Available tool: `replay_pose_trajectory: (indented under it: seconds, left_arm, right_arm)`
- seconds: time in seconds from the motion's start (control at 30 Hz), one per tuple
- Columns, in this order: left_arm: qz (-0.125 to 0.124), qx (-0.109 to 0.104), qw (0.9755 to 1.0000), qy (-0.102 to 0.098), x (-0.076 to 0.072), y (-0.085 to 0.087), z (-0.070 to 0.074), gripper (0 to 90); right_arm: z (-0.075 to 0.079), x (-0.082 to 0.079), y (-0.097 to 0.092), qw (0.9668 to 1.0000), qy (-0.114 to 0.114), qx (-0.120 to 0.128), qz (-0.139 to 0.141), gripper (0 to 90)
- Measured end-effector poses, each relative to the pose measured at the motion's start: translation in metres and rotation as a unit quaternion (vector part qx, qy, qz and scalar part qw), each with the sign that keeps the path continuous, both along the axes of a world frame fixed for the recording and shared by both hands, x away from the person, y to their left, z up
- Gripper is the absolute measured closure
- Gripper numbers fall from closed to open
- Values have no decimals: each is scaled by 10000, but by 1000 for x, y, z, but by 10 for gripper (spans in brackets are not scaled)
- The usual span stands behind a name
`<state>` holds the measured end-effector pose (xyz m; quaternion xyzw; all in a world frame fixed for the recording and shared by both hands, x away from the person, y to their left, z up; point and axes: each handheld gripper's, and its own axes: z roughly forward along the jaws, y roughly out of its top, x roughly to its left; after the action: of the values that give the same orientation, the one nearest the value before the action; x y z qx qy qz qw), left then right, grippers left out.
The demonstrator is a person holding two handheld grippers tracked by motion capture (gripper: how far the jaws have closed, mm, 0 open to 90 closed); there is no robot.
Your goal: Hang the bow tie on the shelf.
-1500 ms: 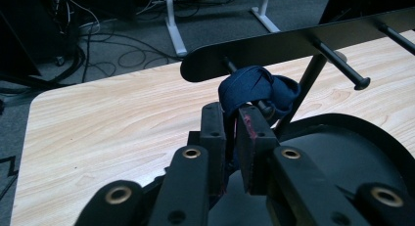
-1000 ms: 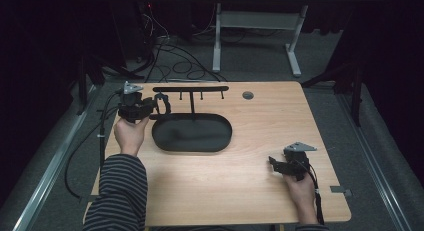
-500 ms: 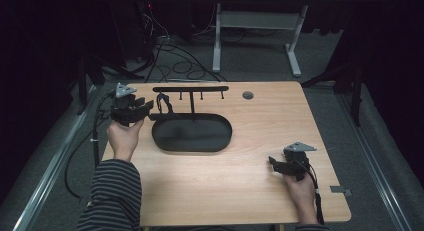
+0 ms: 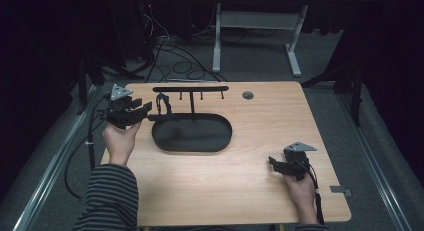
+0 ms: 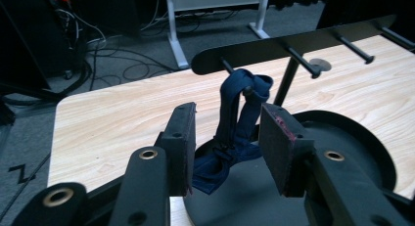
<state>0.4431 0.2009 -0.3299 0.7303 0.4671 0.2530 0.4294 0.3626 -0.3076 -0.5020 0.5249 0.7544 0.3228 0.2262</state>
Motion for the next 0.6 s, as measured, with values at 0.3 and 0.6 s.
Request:
replay_pose_trajectory:
  seconds: [0.3,0.6]
  left_arm:
    - [-40,40,10000,8,-10,2,-2,573]
    - [-22,8,10000,-14,-22,9,-5,563]
  right_arm:
    - [0,0,0,10000,1,2,-1,322]
    - [0,0,0,10000,-2,-7,-2,322]
